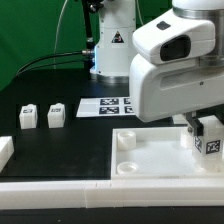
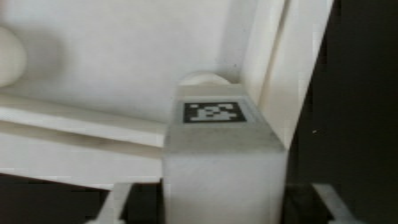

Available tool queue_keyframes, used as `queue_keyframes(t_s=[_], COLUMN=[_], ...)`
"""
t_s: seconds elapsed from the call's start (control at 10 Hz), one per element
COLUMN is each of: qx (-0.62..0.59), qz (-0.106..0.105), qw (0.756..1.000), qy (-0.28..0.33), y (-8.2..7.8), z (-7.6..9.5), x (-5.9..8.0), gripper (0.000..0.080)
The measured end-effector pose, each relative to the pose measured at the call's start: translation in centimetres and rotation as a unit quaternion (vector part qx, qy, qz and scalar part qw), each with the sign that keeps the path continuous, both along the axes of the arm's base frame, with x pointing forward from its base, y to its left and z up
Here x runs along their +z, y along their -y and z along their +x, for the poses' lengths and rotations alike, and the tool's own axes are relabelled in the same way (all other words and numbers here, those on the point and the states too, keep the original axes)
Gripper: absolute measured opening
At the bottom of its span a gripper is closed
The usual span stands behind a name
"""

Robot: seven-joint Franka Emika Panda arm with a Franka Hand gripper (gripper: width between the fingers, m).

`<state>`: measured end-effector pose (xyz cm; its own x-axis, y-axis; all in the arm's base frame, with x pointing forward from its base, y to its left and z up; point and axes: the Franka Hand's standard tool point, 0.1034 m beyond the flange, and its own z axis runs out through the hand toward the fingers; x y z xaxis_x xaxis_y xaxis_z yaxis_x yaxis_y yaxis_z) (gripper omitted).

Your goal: Assemble one leg

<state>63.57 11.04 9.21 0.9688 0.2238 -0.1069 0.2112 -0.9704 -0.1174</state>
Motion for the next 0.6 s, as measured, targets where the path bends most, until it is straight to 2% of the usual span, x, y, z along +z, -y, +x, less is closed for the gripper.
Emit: queue_keyframes(t_s=[0.3, 0.6], qx=[-0.034, -0.206], qz=[-0.004, -0.026], qw=[0.999, 0.978], qy=[-0.003, -0.017], y=[-0.05, -0.07], z=[-0.01, 0.02], x=[0.0, -0.03], gripper=[0.0289, 0.0291])
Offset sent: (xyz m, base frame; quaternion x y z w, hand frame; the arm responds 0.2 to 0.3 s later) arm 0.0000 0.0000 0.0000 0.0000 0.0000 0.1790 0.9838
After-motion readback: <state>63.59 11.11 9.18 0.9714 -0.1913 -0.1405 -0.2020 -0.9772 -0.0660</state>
